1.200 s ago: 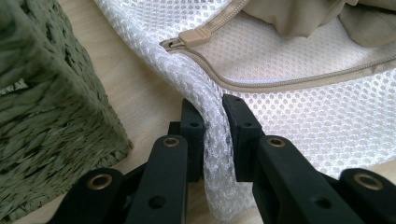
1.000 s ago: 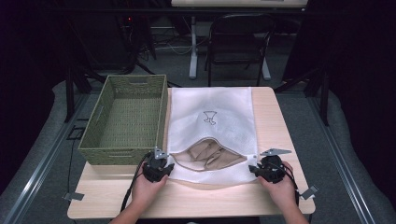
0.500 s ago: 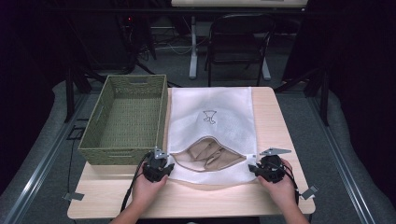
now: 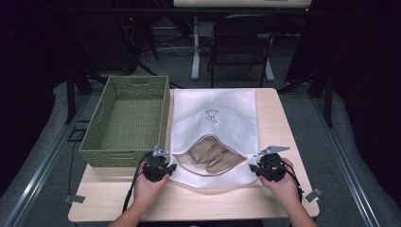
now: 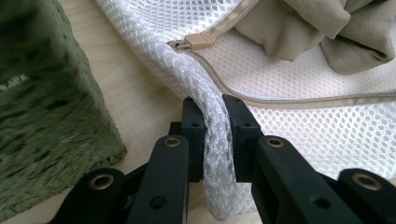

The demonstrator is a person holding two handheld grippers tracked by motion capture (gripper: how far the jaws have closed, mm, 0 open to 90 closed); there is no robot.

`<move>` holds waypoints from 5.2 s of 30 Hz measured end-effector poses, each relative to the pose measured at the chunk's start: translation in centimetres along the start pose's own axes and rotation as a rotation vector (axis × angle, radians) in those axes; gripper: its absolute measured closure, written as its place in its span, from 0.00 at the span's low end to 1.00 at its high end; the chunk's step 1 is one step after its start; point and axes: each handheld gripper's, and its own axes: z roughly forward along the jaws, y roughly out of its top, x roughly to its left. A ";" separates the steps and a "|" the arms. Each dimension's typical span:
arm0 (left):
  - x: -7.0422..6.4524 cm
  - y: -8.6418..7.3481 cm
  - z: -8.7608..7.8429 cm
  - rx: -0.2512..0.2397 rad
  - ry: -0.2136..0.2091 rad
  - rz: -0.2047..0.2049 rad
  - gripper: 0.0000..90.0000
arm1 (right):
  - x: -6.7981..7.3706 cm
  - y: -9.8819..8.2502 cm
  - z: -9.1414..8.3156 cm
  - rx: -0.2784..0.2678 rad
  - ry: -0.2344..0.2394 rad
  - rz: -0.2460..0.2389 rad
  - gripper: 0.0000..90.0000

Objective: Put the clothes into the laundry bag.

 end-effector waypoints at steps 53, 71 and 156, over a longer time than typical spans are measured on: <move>1.9 10.3 -6.6 0.026 -0.089 -0.002 0.94 | -4.3 7.1 -5.9 -0.003 0.175 0.098 0.93; 3.5 12.0 -7.9 0.006 -0.065 -0.018 0.94 | -6.2 8.1 -7.1 -0.030 0.148 0.144 0.94; 4.1 21.2 -15.6 -0.182 0.016 0.010 0.94 | -7.9 17.9 -14.7 -0.234 0.026 0.063 0.94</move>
